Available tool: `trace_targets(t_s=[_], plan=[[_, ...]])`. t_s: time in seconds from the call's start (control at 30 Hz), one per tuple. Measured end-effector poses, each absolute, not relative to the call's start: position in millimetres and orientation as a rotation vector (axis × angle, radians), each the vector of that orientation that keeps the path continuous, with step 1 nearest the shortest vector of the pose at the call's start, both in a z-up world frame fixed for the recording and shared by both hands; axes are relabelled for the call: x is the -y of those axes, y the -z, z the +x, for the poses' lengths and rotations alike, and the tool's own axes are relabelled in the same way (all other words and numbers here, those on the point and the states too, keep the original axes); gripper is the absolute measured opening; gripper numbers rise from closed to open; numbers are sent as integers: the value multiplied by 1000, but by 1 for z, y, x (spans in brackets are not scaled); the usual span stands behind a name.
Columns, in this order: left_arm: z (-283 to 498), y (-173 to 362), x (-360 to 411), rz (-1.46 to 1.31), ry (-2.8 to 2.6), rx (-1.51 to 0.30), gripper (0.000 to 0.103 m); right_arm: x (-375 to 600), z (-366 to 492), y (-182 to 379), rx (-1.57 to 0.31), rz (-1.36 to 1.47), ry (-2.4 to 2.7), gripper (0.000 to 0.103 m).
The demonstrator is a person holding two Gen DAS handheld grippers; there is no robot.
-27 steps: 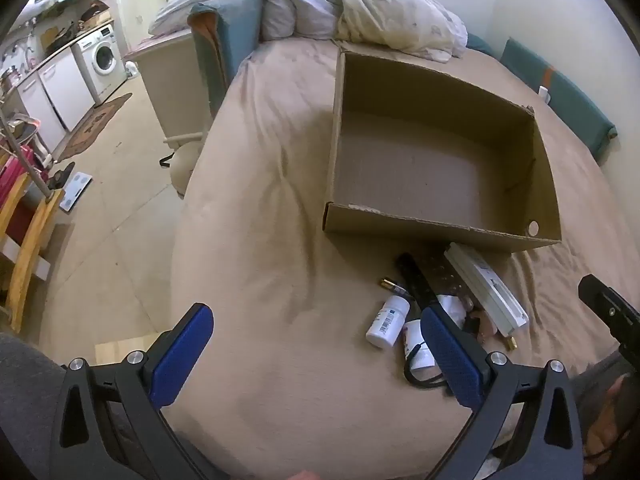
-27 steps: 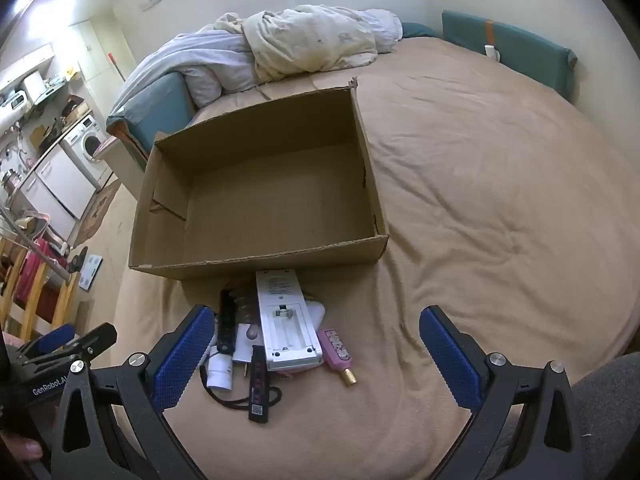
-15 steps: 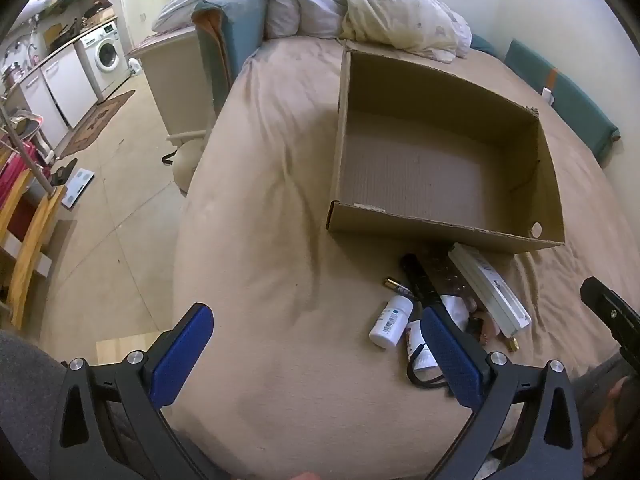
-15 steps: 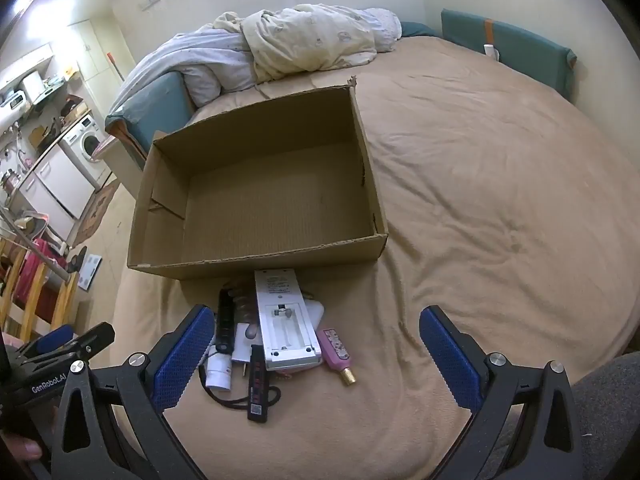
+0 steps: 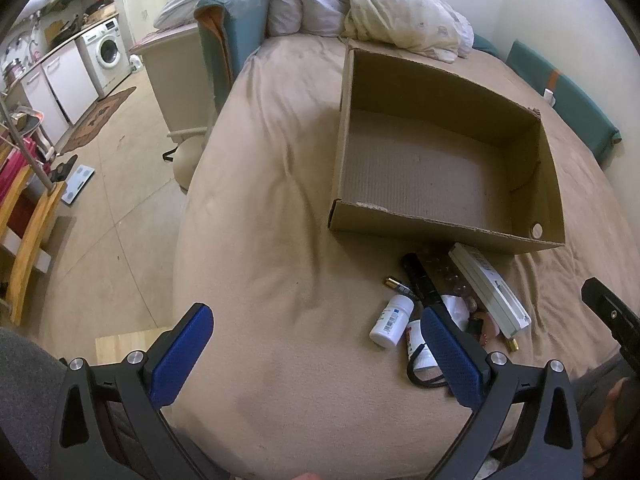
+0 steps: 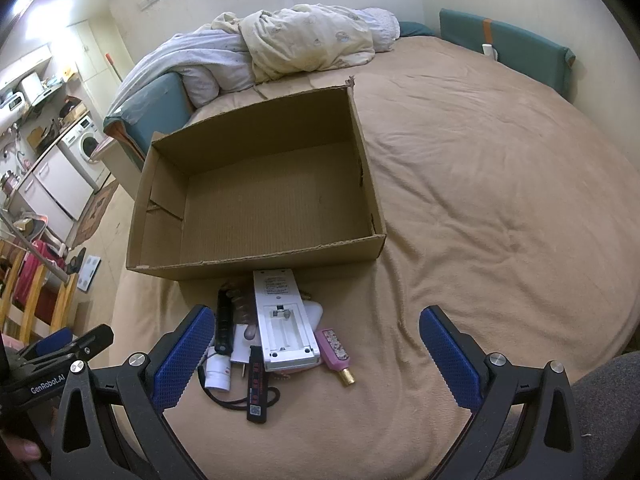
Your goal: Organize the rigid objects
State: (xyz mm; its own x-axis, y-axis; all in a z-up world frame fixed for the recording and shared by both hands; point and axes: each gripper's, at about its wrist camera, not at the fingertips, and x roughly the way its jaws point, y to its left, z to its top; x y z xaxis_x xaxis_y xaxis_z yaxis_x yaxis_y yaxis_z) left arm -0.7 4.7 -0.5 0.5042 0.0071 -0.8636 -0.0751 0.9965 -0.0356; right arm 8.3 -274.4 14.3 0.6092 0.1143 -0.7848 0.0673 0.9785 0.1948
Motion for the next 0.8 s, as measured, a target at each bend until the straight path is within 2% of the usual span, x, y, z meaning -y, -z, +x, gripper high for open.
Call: trace_targets(t_s=[0.8], plan=[[1,3,-6,-78,-55,-1053,103,276,8,-15,-917,214,-28,103]])
